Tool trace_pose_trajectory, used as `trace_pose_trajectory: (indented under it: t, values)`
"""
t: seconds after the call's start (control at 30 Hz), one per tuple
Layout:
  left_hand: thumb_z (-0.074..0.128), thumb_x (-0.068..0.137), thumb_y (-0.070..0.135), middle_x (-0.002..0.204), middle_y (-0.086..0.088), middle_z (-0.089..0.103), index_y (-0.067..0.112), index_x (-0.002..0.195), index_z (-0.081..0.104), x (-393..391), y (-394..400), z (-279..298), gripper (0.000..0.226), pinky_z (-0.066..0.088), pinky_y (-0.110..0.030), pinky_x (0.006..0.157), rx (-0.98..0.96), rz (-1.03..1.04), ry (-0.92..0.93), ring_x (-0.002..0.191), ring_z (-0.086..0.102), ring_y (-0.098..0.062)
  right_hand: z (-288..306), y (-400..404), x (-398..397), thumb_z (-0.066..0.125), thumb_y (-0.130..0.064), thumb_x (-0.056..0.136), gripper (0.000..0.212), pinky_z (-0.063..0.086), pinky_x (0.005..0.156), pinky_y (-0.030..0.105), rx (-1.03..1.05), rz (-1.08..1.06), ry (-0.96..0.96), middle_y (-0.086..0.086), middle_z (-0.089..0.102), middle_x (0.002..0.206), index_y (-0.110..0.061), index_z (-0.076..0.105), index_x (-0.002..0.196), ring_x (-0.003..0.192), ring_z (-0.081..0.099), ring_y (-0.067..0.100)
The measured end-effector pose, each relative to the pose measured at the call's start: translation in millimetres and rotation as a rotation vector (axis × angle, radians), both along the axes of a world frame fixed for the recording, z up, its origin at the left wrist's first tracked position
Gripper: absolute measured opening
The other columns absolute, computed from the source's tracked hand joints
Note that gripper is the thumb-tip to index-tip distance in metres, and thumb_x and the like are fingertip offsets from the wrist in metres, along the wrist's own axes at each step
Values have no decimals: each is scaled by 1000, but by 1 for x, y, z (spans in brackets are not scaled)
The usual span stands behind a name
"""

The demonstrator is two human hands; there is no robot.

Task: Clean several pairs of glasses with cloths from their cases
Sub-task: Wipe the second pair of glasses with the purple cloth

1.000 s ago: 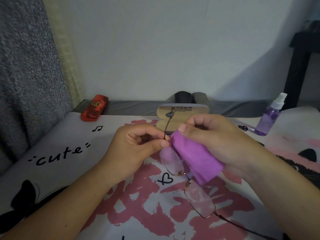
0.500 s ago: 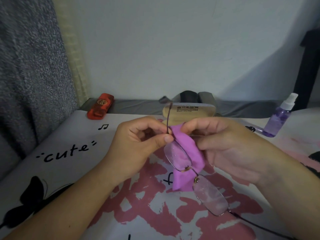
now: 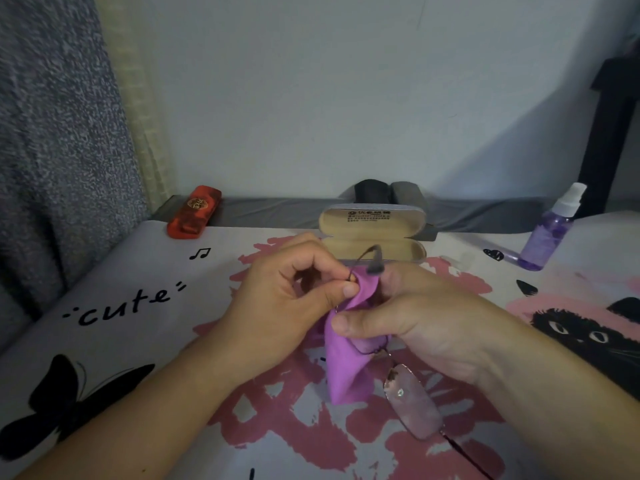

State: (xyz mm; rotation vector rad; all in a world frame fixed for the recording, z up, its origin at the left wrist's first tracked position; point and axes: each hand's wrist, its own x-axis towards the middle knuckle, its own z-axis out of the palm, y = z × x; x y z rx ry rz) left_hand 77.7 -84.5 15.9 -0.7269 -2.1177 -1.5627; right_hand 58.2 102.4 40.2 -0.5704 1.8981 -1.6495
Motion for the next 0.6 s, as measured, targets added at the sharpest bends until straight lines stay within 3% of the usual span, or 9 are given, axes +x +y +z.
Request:
trace_pose_trajectory:
  t: [0.1,0.23,0.4,0.47,0.53,0.6]
  values:
    - [76,83,25,83,-1,55,37,79,69,-4,-3,-1,14,44,-29,72,0,-46,-17,77,53,-22,1,-3,0,79,-2,78,33,52,88,30,-55,7,-23,16,68,97,8,67,107,93,65,22]
    - [76,85,27,84,-3,58,29,82,71,-5,-5,-1,7,46,-34,76,68,-189,-114,79,55,-21,0,-5,1,74,-12,83,31,45,108,58,-70,50,-26,35,68,107,9,68,105,101,66,36]
    - [67,88,22,85,-7,58,14,84,67,-7,-10,-2,9,46,-30,80,36,-176,-141,81,55,-19,-2,-5,0,71,-29,89,39,43,111,57,-21,62,-28,35,68,110,7,70,104,110,67,42]
    - [67,89,23,86,-12,57,12,83,66,-8,-11,-3,12,46,-28,81,36,-169,-143,82,56,-19,-1,1,-4,73,-28,88,29,49,106,50,-25,55,-64,28,71,102,0,73,89,104,67,45]
    - [69,88,25,88,-14,56,12,85,66,-8,-13,-3,14,46,-27,81,41,-167,-144,83,56,-19,0,9,-8,74,-14,85,18,58,83,35,-90,80,-157,13,69,80,-10,71,68,82,66,28]
    - [72,89,31,88,-11,56,15,86,67,-8,-14,-2,17,46,-29,81,21,-161,-127,83,55,-21,2,12,-8,73,-3,82,12,59,77,34,-118,103,-217,15,69,77,-6,74,70,78,67,22]
